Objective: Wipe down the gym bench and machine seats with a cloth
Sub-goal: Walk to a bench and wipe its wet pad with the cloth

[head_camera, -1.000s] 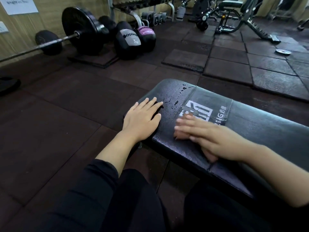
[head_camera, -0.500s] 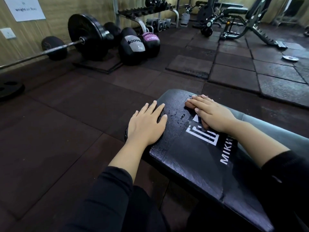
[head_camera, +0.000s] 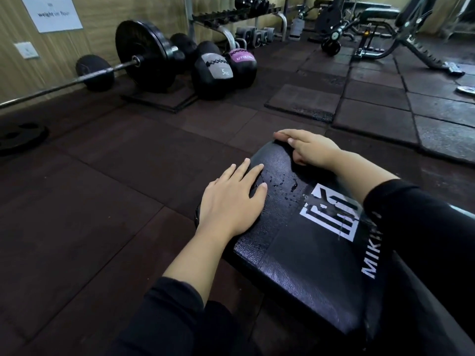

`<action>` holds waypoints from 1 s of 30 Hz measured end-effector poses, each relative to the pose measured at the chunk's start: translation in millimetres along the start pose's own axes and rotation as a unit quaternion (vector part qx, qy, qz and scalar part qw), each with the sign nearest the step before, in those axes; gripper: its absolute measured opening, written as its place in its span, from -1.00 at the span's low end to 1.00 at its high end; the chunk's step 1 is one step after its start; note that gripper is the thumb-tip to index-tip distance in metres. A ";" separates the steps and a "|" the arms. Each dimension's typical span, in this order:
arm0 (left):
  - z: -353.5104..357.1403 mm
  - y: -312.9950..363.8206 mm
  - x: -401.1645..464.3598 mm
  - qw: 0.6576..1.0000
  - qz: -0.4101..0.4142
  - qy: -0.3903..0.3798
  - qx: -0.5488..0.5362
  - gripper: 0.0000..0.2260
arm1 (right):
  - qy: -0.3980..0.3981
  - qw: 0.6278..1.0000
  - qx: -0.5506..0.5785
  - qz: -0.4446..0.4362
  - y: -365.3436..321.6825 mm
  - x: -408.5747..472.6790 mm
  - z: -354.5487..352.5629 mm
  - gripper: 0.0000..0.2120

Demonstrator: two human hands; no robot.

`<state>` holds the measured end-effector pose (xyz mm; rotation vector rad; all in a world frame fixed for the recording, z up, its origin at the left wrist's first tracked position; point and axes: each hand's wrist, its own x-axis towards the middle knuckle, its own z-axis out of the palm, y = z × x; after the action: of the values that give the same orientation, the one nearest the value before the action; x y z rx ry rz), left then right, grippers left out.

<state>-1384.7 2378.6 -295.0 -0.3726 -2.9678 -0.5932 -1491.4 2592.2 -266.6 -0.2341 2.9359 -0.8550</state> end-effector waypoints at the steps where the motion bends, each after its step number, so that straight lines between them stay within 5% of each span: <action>1: -0.1 -0.2 -0.3 1.000 0.001 0.001 -0.002 -0.55 | 0.006 1.000 -0.001 0.015 4.1 -7.4 -3.8 -0.68; 7: 2.7 -0.2 0.1 1.000 0.001 0.009 0.000 -0.55 | 0.029 0.986 -0.158 -0.052 -1.0 -57.3 1.8 -0.58; 13: 2.7 0.7 1.2 1.000 0.002 0.011 0.002 -0.55 | -0.015 0.982 -0.141 -0.124 -34.4 -4.7 28.8 -0.61; 18: -0.3 -1.0 0.7 1.000 0.004 0.007 -0.011 -0.56 | -0.018 0.999 0.009 -0.045 -16.9 11.7 8.6 -0.65; 23: 1.8 -0.7 0.8 1.000 0.005 0.011 -0.011 -0.56 | 0.032 0.985 -0.161 -0.045 0.8 -30.1 2.3 -0.59; 30: 3.9 -0.1 3.5 1.000 -0.004 0.012 -0.010 -0.56 | -0.007 0.981 -0.162 -0.106 -34.0 -18.4 32.8 -0.58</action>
<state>-1388.2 2380.8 -298.1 -0.3524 -2.9440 -0.6231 -1465.2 2549.7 -275.4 -0.5780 3.0618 -0.3820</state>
